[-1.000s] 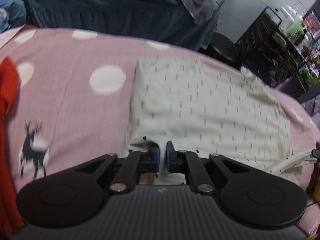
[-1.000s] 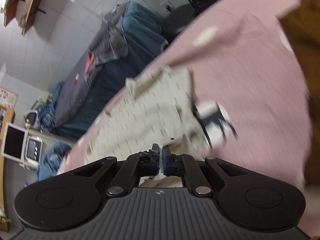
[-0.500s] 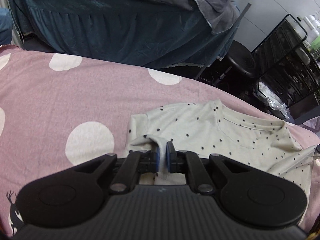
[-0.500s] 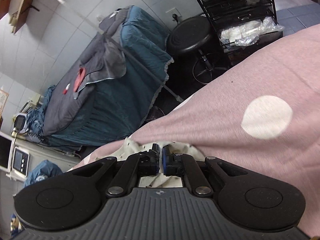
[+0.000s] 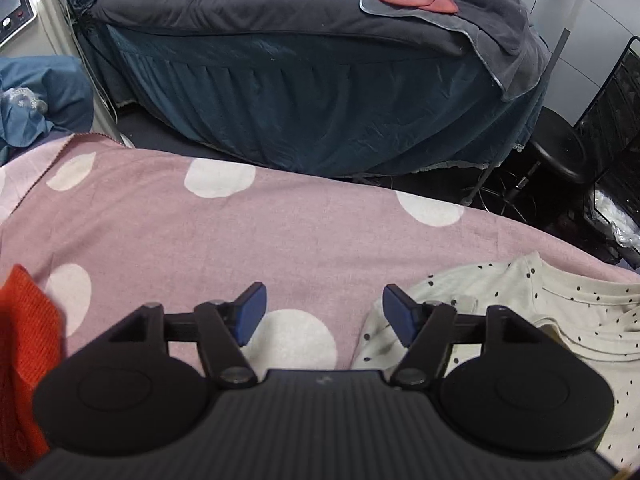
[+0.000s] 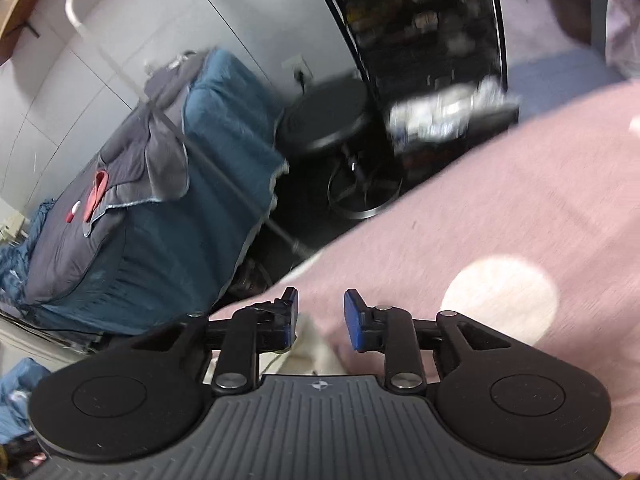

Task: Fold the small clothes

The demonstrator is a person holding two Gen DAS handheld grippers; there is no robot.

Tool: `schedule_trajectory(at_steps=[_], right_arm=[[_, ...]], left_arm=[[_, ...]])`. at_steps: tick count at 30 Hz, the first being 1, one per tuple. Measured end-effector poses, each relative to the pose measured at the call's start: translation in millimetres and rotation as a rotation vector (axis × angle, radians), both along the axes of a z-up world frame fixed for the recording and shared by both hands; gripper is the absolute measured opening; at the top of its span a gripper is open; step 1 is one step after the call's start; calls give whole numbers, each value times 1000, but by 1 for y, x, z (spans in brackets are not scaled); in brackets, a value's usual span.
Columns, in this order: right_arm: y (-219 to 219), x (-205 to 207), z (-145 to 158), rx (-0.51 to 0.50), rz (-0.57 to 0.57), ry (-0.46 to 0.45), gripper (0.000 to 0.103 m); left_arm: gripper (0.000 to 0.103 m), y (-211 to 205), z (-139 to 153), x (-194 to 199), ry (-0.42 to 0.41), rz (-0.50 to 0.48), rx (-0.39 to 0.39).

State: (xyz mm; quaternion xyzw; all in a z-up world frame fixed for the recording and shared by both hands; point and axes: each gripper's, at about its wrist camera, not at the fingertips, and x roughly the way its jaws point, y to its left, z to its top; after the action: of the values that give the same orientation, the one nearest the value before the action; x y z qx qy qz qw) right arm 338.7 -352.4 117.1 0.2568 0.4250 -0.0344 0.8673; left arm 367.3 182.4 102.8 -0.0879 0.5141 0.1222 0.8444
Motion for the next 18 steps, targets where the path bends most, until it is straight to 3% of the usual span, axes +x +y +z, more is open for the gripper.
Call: schedule_trajectory(at_steps=[4, 7, 10, 14, 17, 18], right_arm=[[7, -10, 13, -47, 74, -48, 44], [29, -21, 22, -103, 229, -102, 30], [68, -36, 20, -174, 492, -112, 24], [113, -51, -8, -307, 716, -40, 22], [129, -44, -32, -329, 753, 24, 22], [131, -36, -38, -338, 747, 42, 22]], left_arm=[[62, -20, 15, -18, -67, -82, 24], [58, -54, 20, -35, -104, -229, 0], [53, -85, 4, -41, -39, -342, -1], [53, -120, -28, -37, 37, -431, 107], [64, -133, -44, -25, 51, -445, 188], [73, -134, -46, -21, 33, -440, 210]])
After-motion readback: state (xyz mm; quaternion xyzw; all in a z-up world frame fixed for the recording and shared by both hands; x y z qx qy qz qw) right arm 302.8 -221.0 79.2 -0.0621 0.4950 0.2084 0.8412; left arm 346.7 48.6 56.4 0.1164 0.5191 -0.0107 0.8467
